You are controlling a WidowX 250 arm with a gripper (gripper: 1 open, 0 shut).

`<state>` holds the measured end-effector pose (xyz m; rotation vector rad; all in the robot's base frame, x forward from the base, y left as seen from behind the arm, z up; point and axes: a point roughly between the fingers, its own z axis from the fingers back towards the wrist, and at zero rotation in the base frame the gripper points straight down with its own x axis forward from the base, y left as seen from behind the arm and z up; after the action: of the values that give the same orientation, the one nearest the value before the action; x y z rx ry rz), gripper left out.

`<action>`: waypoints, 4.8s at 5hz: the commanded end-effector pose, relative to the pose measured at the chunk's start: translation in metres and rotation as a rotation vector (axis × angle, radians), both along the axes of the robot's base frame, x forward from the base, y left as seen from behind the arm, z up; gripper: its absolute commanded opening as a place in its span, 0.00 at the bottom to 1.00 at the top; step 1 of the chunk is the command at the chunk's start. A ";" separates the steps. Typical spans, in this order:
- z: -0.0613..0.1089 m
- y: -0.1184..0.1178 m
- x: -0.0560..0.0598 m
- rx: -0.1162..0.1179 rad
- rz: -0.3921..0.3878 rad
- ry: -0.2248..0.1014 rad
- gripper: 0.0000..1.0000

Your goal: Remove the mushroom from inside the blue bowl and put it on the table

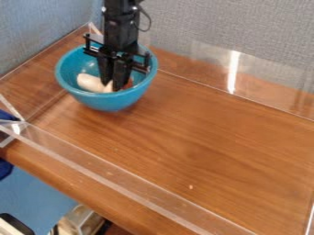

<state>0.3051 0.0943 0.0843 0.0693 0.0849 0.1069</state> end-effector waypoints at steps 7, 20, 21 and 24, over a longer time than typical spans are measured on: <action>-0.024 -0.148 -0.012 -0.080 -0.700 0.019 0.00; 0.065 -0.119 0.010 0.045 -0.456 -0.174 0.00; 0.095 -0.090 0.008 0.067 -0.370 -0.202 0.00; 0.066 0.008 -0.023 0.044 -0.283 -0.098 0.00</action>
<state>0.2816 0.1017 0.1376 0.1008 0.0134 -0.1594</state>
